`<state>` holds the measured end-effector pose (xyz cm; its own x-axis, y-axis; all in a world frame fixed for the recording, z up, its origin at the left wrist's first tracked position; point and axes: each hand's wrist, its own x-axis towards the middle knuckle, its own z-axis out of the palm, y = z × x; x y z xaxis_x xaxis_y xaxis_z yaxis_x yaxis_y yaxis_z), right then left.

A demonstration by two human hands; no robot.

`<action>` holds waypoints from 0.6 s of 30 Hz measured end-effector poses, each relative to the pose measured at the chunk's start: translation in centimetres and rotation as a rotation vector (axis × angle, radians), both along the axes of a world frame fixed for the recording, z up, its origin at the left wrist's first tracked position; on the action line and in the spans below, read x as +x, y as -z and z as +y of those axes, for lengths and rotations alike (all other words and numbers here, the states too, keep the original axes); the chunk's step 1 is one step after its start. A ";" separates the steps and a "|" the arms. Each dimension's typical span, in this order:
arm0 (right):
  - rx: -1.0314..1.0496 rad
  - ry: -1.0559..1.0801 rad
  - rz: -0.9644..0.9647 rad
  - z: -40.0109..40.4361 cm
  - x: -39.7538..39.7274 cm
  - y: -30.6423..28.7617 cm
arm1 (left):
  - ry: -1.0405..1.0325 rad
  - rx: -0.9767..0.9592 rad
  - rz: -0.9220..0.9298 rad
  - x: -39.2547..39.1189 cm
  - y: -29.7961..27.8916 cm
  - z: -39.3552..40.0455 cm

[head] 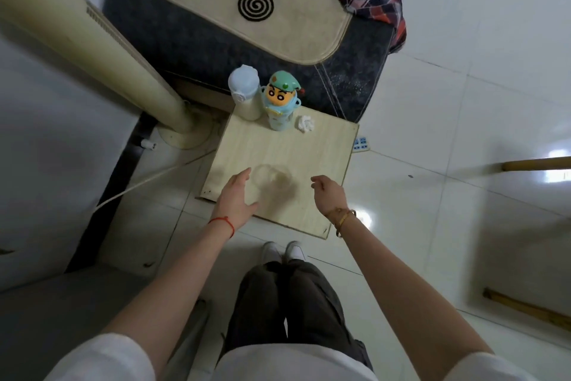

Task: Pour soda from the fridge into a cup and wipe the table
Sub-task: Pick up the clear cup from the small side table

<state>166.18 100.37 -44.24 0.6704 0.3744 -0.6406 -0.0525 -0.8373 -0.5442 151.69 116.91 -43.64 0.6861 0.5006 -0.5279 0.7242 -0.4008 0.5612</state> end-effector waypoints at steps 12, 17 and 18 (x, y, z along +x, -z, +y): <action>0.107 0.239 0.199 2.8 0.3 11.2 | -0.093 -0.078 -0.174 3.2 11.3 -0.9; 0.141 0.248 0.232 3.2 0.3 11.6 | -0.101 -0.061 -0.213 3.8 12.0 -0.8; 0.142 0.237 0.234 3.4 0.4 11.5 | -0.094 -0.065 -0.223 3.9 11.9 -0.9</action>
<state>166.53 103.73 -55.69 0.5910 0.3224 -0.7394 -0.3728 -0.7037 -0.6048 155.57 116.06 -55.57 0.7410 0.5377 -0.4022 0.6122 -0.2951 0.7335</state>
